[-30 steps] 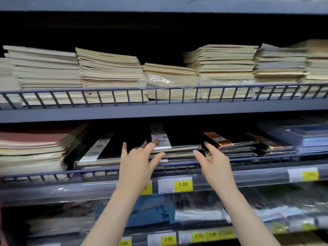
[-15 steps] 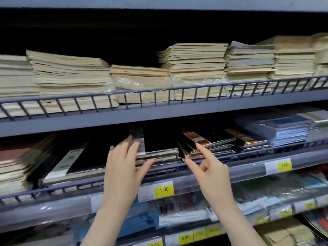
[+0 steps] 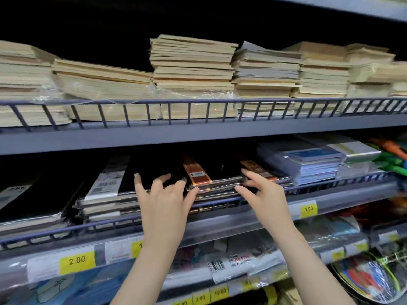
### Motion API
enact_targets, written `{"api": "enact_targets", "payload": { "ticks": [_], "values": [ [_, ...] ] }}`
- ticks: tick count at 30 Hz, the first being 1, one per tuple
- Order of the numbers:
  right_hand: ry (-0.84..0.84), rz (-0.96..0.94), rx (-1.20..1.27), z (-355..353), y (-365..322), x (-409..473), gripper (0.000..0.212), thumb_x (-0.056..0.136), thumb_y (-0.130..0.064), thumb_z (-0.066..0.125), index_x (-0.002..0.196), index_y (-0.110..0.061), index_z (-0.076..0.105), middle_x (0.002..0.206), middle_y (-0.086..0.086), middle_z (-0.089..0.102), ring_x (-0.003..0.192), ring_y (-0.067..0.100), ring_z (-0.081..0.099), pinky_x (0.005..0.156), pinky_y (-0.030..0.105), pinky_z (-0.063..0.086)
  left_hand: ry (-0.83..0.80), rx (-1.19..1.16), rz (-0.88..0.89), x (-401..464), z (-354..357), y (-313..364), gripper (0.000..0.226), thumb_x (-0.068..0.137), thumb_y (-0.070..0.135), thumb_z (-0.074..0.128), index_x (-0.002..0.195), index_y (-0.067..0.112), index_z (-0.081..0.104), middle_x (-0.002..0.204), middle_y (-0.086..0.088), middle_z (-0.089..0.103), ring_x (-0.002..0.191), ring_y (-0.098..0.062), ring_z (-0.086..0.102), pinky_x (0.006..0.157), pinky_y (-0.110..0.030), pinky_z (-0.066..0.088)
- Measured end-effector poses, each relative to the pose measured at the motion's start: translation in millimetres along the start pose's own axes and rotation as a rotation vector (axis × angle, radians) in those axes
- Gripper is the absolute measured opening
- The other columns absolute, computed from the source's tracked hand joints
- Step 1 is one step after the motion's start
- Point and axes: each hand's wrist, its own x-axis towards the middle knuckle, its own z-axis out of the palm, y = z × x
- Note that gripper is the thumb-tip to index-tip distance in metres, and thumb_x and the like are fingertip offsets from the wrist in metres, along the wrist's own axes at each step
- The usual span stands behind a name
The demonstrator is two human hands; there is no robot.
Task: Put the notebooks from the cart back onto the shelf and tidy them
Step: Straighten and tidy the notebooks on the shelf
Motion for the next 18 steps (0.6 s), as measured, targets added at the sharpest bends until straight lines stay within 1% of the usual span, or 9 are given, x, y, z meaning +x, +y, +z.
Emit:
{"api": "enact_targets", "payload": {
  "ticks": [2,5,7,10,11,12,15,17,18],
  "values": [
    [0.015,0.032,0.062,5,2,-4,0.044,0.079,-0.024,0.07,0.121,-0.021,0.059,0.102,0.003,0.071,0.087,0.008,0.06,0.069,0.005,0.041,0.035,0.032,0.0,-2,1,2,0.03,0.082,0.038,0.061,0.079,0.01,0.072,0.064,-0.007,0.07,0.084,-0.027,0.067,0.1,-0.067,0.027],
    [0.051,0.043,0.079,9,5,-7,0.043,0.08,-0.023,0.069,0.122,-0.02,0.059,0.102,0.003,0.071,0.089,0.008,0.062,0.071,-0.002,0.038,0.027,0.055,-0.006,-4,2,4,0.037,0.083,0.042,0.054,0.081,0.009,0.073,0.066,-0.007,0.07,0.089,-0.026,0.067,0.098,-0.071,0.023],
    [0.064,0.042,0.09,9,3,-9,0.043,0.08,-0.022,0.069,0.121,-0.019,0.059,0.103,0.004,0.071,0.088,0.007,0.063,0.076,0.003,0.042,0.036,0.044,0.002,-6,5,2,0.036,0.077,0.042,0.066,0.084,0.007,0.072,0.066,-0.009,0.07,0.091,-0.026,0.067,0.099,-0.071,0.021],
    [0.061,0.024,0.085,9,-2,-13,0.042,0.079,-0.023,0.069,0.12,-0.019,0.06,0.104,0.005,0.071,0.078,0.002,0.06,0.085,0.025,0.05,0.037,0.0,0.002,-8,11,-2,0.039,0.071,0.038,0.07,0.086,0.002,0.071,0.068,-0.012,0.069,0.095,-0.027,0.066,0.106,-0.065,0.019],
    [0.057,0.019,0.079,9,-3,-14,0.042,0.079,-0.023,0.069,0.12,-0.019,0.06,0.104,0.005,0.071,0.076,-0.001,0.059,0.085,0.026,0.05,0.047,-0.021,0.0,-8,12,-3,0.039,0.07,0.036,0.072,0.086,0.0,0.071,0.069,-0.013,0.069,0.095,-0.027,0.065,0.108,-0.06,0.019],
    [0.052,0.015,0.077,9,-3,-15,0.043,0.079,-0.023,0.069,0.121,-0.019,0.059,0.105,0.005,0.071,0.075,-0.003,0.057,0.085,0.022,0.05,0.056,-0.043,0.003,-8,13,-3,0.038,0.07,0.033,0.073,0.086,-0.001,0.07,0.07,-0.015,0.069,0.096,-0.028,0.065,0.11,-0.055,0.018],
    [0.023,0.009,0.09,7,-3,-14,0.046,0.079,-0.025,0.068,0.124,-0.021,0.056,0.11,0.003,0.069,0.075,-0.002,0.059,0.073,0.002,0.043,0.104,-0.123,0.01,-9,16,-5,0.042,0.071,0.033,0.073,0.093,-0.002,0.069,0.081,-0.018,0.069,0.1,-0.028,0.062,0.112,-0.045,0.018],
    [0.001,-0.007,0.124,-1,-2,-18,0.051,0.079,-0.026,0.068,0.128,-0.025,0.052,0.112,-0.005,0.066,0.062,0.001,0.058,0.061,0.001,0.041,0.144,-0.157,0.022,-11,15,-2,0.052,0.076,0.039,0.064,0.111,0.001,0.061,0.1,-0.015,0.067,0.109,-0.025,0.055,0.112,-0.045,0.021],
    [0.008,-0.015,0.137,-9,0,-21,0.052,0.079,-0.025,0.068,0.129,-0.026,0.051,0.108,-0.01,0.065,0.054,0.0,0.053,0.055,0.002,0.039,0.159,-0.162,0.045,-12,14,3,0.056,0.078,0.041,0.058,0.12,0.004,0.056,0.112,-0.014,0.064,0.115,-0.025,0.051,0.112,-0.046,0.023]
  ]
}}
